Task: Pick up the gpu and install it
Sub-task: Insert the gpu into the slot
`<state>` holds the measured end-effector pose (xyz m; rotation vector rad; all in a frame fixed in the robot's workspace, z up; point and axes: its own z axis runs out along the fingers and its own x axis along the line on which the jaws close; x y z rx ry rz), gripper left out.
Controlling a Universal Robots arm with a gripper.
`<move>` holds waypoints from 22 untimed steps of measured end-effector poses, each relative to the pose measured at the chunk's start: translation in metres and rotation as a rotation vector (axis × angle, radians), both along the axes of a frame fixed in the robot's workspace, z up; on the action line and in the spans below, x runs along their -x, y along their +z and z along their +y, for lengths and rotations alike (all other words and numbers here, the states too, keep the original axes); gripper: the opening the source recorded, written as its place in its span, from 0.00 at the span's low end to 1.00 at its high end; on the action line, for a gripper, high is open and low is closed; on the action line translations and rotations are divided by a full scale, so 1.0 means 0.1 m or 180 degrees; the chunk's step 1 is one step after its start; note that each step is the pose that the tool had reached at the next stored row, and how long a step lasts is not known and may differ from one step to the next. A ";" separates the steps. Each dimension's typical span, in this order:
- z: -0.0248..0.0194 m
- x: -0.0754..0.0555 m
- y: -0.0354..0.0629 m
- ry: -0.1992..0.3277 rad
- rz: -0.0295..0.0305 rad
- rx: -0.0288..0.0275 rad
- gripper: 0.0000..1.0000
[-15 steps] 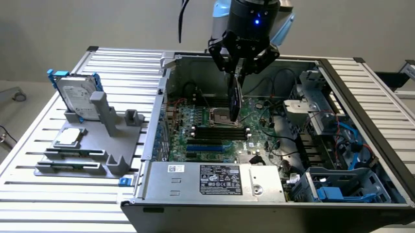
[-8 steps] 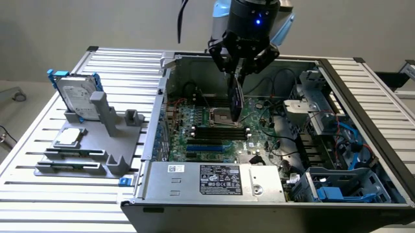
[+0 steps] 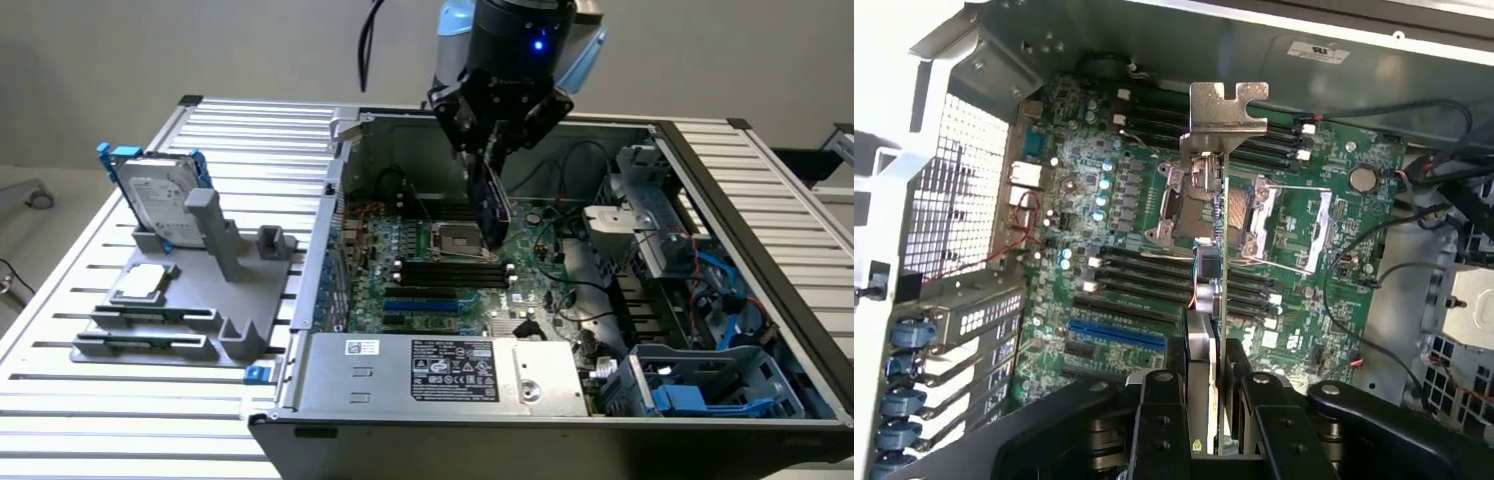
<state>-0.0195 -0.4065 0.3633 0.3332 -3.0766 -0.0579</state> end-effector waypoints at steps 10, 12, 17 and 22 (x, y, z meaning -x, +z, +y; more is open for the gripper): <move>0.000 0.00 -0.003 0.0581 -0.0002 0.0000 0.26; 0.000 0.00 -0.004 0.0696 -0.0002 0.0000 0.26; 0.000 0.00 -0.006 0.0982 -0.0002 0.0000 0.26; 0.000 0.00 -0.008 0.1273 -0.0002 0.0000 0.26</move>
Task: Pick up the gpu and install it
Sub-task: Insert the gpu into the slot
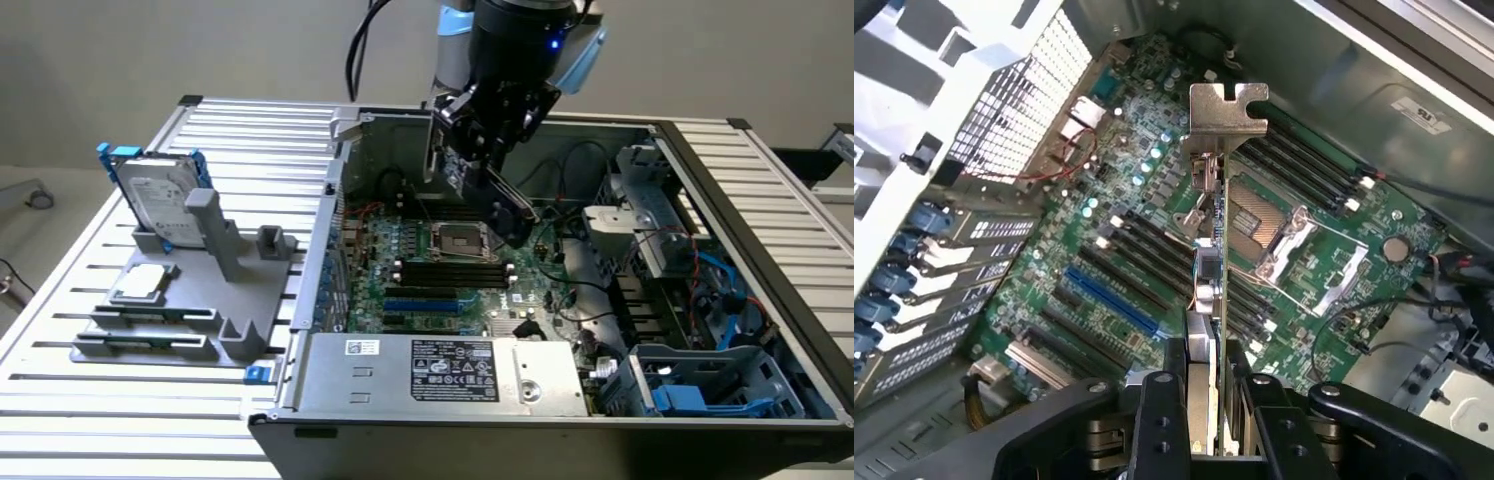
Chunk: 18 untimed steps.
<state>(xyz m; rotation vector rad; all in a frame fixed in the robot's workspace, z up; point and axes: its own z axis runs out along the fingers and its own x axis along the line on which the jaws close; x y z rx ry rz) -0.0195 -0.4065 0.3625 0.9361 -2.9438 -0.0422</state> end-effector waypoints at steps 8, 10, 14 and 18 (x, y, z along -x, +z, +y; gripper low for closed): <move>0.000 0.00 -0.004 0.0465 0.0000 0.0000 0.26; 0.000 0.00 -0.006 0.0579 0.0000 0.0000 0.26; 0.000 0.00 -0.007 0.0808 0.0000 0.0000 0.26; 0.000 0.00 -0.009 0.1043 0.0000 0.0000 0.26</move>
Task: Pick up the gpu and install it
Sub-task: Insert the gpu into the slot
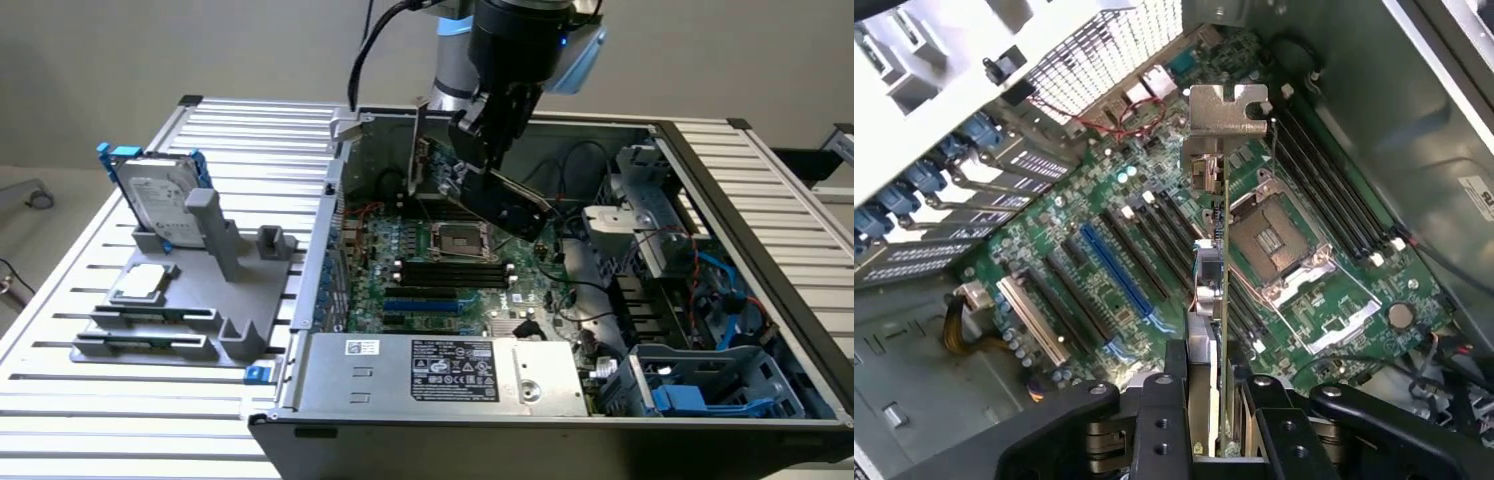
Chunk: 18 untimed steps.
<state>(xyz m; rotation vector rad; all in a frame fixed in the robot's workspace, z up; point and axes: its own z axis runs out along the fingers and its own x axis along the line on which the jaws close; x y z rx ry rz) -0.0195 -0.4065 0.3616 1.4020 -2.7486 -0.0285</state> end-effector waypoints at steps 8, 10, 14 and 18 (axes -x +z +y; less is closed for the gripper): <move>0.000 0.00 -0.001 0.0463 0.0000 0.0000 0.26; 0.000 0.00 -0.001 0.0579 0.0000 0.0000 0.26; 0.000 0.00 -0.002 0.0812 0.0000 0.0000 0.26; -0.001 0.01 -0.005 0.1000 -0.0001 -0.0001 0.26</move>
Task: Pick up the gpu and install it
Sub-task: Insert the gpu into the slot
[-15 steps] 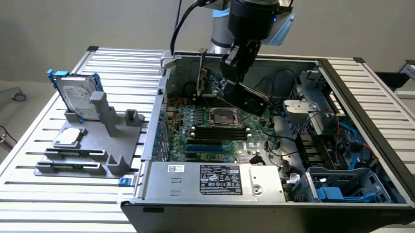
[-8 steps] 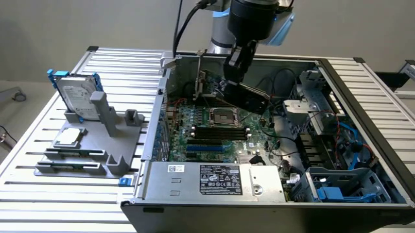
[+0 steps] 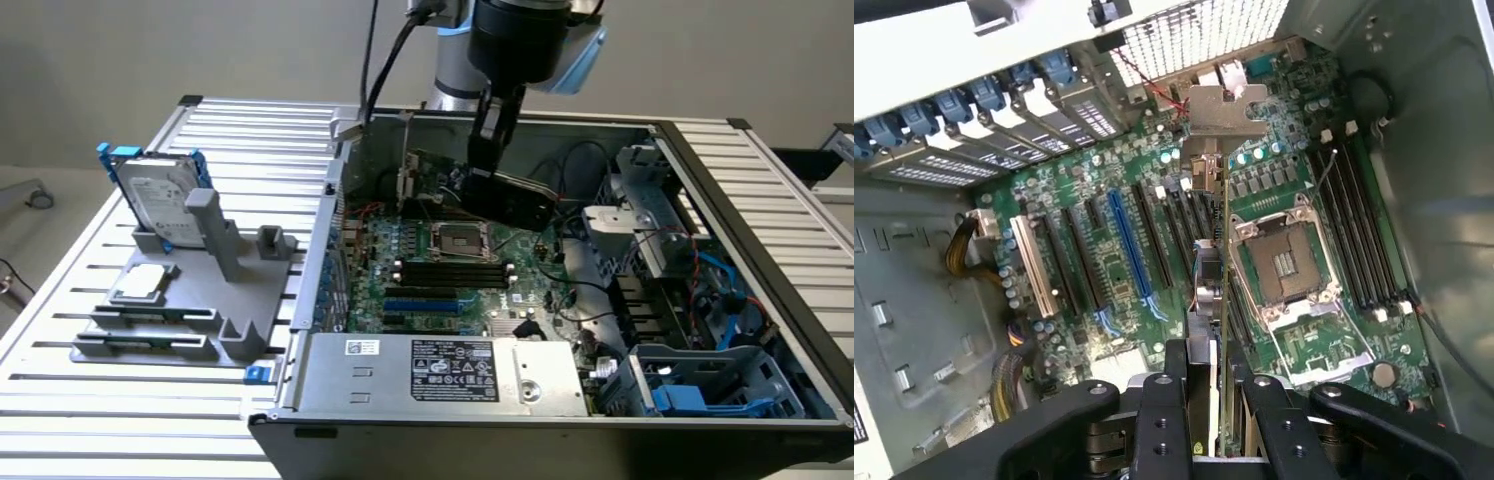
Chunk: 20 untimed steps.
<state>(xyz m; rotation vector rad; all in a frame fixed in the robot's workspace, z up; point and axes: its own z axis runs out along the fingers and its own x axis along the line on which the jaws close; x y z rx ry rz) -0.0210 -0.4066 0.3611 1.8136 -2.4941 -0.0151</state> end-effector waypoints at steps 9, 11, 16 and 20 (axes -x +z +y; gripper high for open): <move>-0.093 0.07 -0.022 0.0138 -0.0017 -0.0081 0.26; -0.125 0.08 -0.028 0.0169 -0.0016 -0.0085 0.26; -0.180 0.09 -0.054 0.0279 -0.0015 -0.0098 0.26; -0.211 0.10 -0.080 0.0383 -0.0014 -0.0109 0.26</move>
